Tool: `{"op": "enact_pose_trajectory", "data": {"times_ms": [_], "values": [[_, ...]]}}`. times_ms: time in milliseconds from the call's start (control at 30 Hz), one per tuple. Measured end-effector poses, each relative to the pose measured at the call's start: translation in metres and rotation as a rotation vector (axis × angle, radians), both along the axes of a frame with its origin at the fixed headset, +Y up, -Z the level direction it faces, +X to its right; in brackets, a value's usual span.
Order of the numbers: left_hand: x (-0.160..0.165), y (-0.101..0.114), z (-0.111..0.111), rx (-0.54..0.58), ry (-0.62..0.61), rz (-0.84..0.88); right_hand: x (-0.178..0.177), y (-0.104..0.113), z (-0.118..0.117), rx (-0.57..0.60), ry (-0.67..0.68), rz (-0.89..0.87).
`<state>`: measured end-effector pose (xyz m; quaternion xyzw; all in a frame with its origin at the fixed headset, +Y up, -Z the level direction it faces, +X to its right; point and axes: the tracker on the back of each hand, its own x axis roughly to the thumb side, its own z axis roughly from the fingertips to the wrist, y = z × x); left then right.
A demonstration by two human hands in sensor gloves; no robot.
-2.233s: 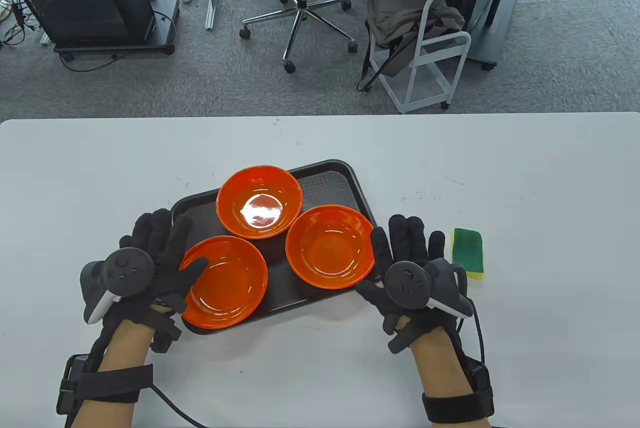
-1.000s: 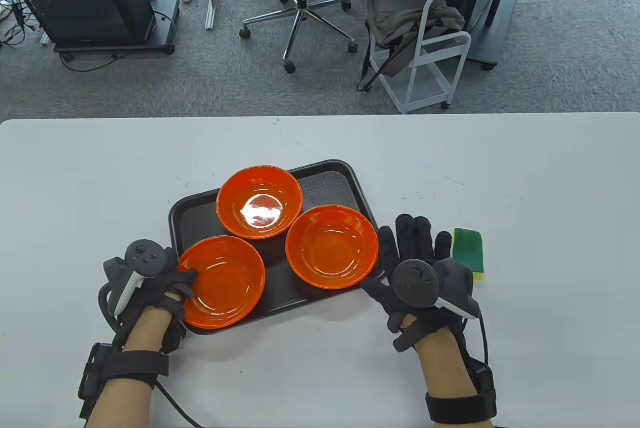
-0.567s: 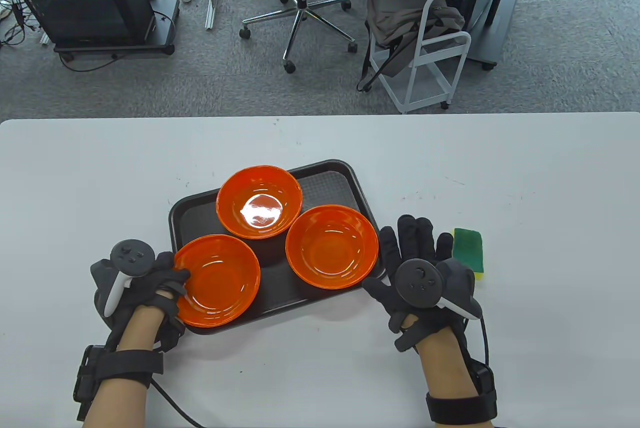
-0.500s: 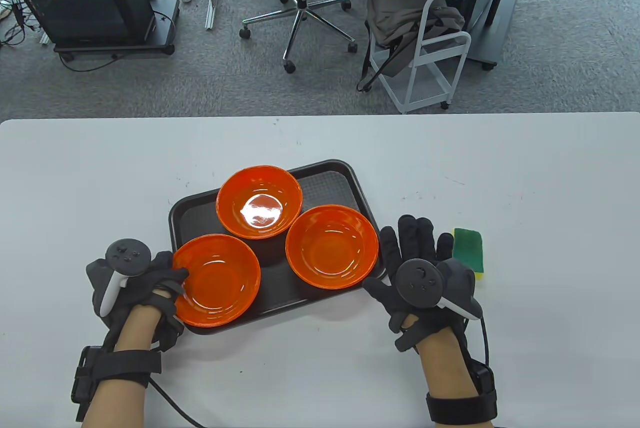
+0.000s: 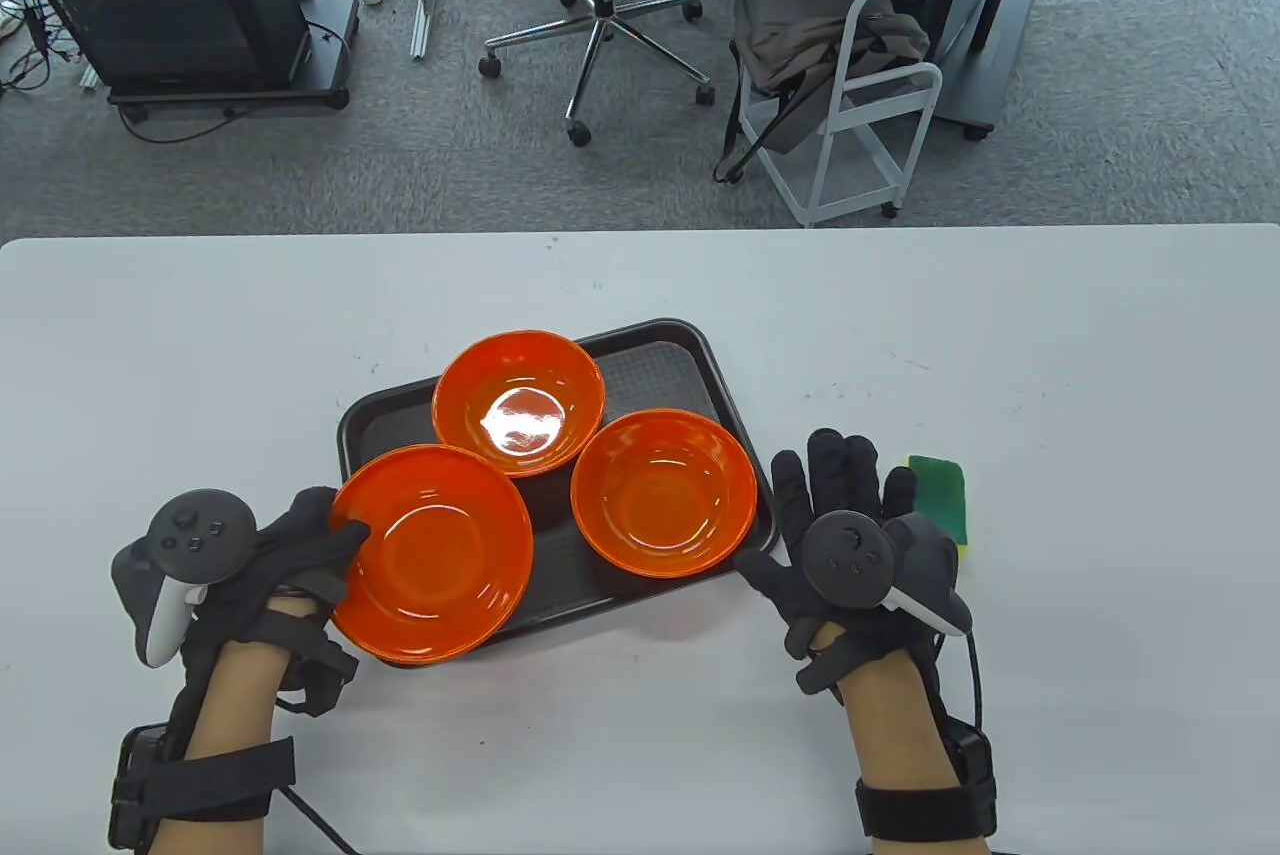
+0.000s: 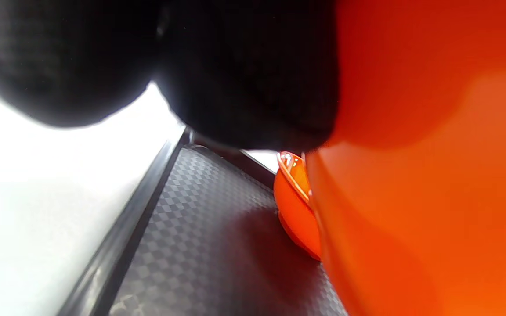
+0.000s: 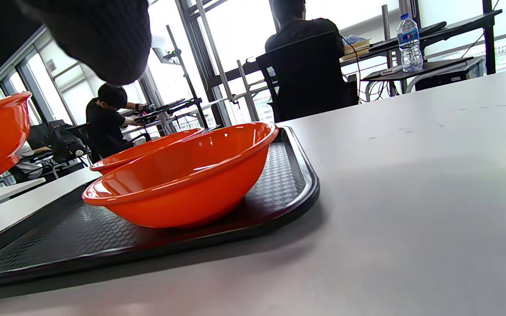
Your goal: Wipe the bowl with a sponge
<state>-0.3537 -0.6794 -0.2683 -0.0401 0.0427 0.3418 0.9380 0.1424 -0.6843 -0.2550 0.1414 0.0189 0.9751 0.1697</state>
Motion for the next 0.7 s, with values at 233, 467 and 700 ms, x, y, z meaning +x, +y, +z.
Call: {"op": "enact_pose_trajectory", "data": {"times_ms": [233, 467, 700], "values": [[0.004, 0.001, 0.001, 0.018, -0.014, -0.003, 0.027, -0.008, -0.009, -0.01, -0.088, -0.035], [0.004, 0.001, 0.001, 0.012, -0.012, -0.006, 0.077, -0.025, -0.017, -0.027, -0.255, -0.107], [0.006, -0.001, 0.001, 0.003, -0.017, -0.001, 0.112, -0.046, -0.021, -0.061, -0.388, -0.142]]}}
